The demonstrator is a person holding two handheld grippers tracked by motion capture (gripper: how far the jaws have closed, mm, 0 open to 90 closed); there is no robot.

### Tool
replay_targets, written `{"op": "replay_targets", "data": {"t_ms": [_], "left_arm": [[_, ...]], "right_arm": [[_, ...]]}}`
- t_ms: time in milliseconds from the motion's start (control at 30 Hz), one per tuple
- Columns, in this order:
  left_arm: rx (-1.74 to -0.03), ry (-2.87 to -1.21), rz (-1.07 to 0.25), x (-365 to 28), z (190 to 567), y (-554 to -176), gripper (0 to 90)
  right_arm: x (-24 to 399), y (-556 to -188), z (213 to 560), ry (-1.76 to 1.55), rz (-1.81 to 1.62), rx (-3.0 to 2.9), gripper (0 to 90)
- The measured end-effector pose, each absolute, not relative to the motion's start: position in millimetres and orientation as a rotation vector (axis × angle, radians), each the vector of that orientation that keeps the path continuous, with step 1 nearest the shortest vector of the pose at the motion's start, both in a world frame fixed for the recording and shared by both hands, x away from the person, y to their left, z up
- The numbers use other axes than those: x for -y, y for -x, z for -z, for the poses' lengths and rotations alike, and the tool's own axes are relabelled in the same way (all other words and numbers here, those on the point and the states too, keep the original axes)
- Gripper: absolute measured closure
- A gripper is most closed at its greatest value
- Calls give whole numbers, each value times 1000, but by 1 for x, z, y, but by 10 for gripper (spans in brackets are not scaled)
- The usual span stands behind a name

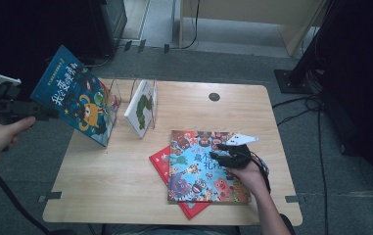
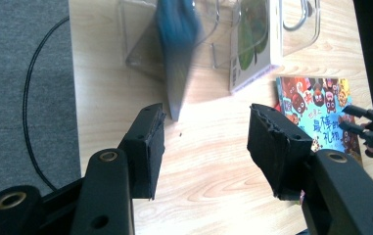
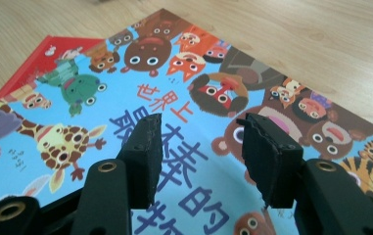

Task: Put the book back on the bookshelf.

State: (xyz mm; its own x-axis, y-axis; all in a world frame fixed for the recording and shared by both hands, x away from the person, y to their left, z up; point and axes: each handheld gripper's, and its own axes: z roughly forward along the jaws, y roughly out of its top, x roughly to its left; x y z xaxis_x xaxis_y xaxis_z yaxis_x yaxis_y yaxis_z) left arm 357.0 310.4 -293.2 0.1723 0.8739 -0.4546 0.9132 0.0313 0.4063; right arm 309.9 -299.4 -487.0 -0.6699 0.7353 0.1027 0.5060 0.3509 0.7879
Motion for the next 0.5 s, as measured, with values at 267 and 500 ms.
{"op": "replay_targets", "data": {"t_ms": [267,500], "left_arm": [[-1635,-1839,34,-291,301,-331,480],[-1583,-1901,36,-261,315,-332,476]], "right_arm": [[300,-320,489,-1126,-1268,-2334,510],[301,-322,491,-1132,-1245,-2340,510]]}}
